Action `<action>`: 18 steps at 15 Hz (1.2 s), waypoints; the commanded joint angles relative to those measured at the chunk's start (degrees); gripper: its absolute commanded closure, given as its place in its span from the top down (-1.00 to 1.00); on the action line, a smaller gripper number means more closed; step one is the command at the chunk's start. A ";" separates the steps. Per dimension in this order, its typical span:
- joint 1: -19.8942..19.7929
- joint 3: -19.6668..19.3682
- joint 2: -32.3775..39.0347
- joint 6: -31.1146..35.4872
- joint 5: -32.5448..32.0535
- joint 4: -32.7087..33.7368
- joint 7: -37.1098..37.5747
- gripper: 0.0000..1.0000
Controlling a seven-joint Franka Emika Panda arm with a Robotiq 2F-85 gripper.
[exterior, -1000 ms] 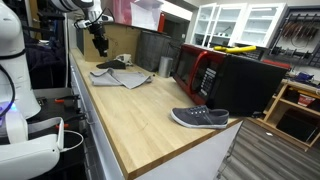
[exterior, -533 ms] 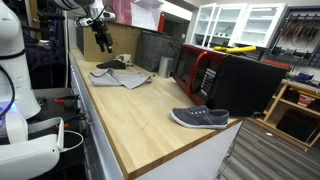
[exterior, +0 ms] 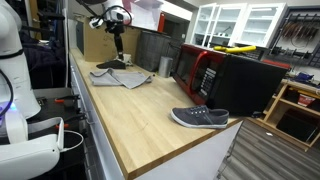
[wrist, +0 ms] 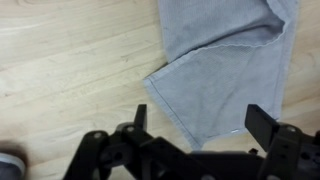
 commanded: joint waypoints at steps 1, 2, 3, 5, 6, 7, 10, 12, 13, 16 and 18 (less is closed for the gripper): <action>-3.02 -2.74 6.46 2.01 5.50 1.16 0.89 1.00; -3.38 -3.37 8.08 2.44 7.21 1.35 1.04 1.00; -3.65 -3.76 9.98 3.18 8.80 1.62 1.33 1.00; -3.62 -4.55 13.86 4.90 12.11 2.41 1.08 1.00; -3.35 -4.93 15.60 5.70 13.78 2.89 0.67 1.00; -3.14 -5.21 17.54 6.46 15.37 3.61 0.33 1.00; -2.91 -5.52 23.08 7.92 19.82 6.33 -0.50 1.00; -3.30 -5.26 26.71 9.02 21.23 8.14 -0.81 1.00; -3.62 -5.29 28.94 9.69 21.45 9.15 -1.22 1.00; -4.45 -5.33 33.82 10.13 22.50 11.68 -1.71 1.00; -5.21 -5.15 36.71 10.02 22.75 13.08 -1.82 1.00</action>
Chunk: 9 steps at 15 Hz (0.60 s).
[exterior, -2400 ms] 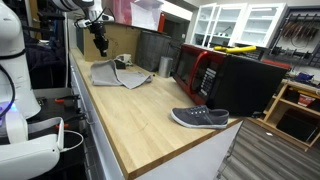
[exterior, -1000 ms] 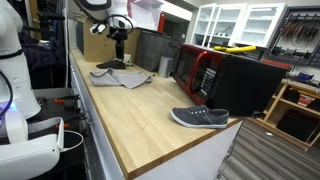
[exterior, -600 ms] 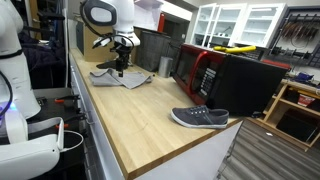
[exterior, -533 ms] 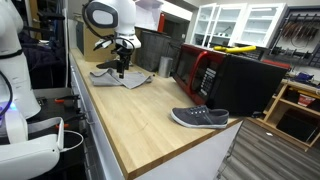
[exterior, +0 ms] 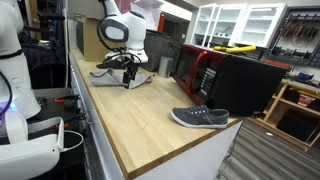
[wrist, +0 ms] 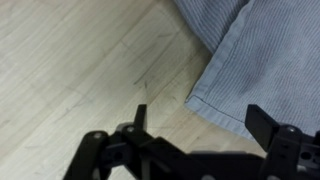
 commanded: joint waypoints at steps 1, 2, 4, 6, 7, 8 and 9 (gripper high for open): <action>-1.16 0.17 5.85 0.55 1.96 3.63 -2.03 1.00; -1.44 0.36 6.92 0.64 1.80 4.15 -2.08 0.50; -1.85 0.69 8.51 0.57 1.77 5.06 -2.65 0.31; -1.97 1.04 9.01 0.33 1.96 5.69 -3.08 0.02; -1.90 1.27 9.02 0.37 1.97 5.85 -3.16 -0.14; -1.86 1.51 9.01 0.28 2.06 5.97 -3.21 -0.28; -1.78 1.86 8.91 0.04 2.31 6.02 -3.41 -0.45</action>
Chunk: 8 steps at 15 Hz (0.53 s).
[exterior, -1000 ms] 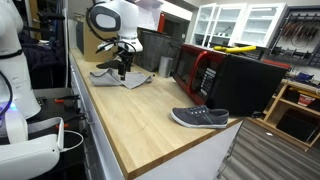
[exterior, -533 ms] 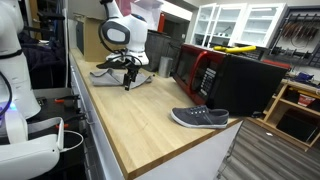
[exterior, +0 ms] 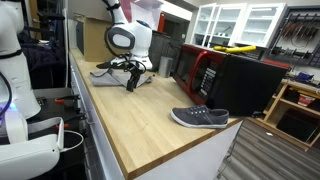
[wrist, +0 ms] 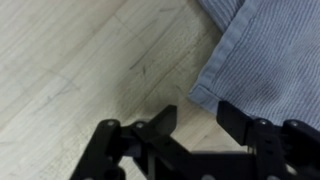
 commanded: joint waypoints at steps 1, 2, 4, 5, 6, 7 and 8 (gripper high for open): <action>-0.47 1.28 1.76 -0.12 2.25 1.27 -2.59 -0.58; -0.42 1.61 1.68 -0.34 2.49 1.27 -2.86 -0.72; -0.38 2.19 1.60 -0.75 3.34 1.23 -3.81 -0.98; -0.39 2.41 1.54 -1.00 3.83 1.14 -4.60 -1.00; -0.37 2.62 1.42 -1.16 4.33 0.99 -5.55 -1.00; -0.37 2.71 1.26 -1.32 4.57 0.90 -6.18 -0.95; -0.36 2.86 0.52 -1.70 5.07 0.69 -7.00 -0.95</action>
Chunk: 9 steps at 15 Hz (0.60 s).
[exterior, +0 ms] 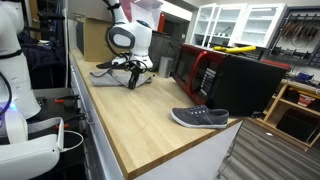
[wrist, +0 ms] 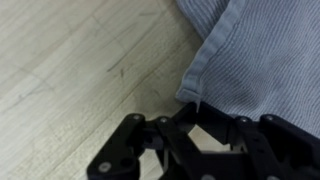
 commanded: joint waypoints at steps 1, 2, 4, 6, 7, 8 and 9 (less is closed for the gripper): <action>-0.32 1.07 -0.31 -1.72 2.64 -0.31 -3.78 -0.95; -0.20 1.17 -1.52 -1.75 2.71 -0.68 -4.07 -0.95; 0.07 1.50 -3.45 -1.65 2.85 -1.25 -4.28 -0.95; 0.62 2.03 -5.84 -0.84 2.36 -1.77 -3.79 -0.95; 0.77 2.24 -6.67 -0.91 2.48 -1.75 -3.75 -0.95; 1.02 2.47 -8.47 -1.28 3.10 -1.70 -3.81 -0.95; 1.38 2.51 -9.83 -1.59 3.45 -1.53 -3.80 -0.95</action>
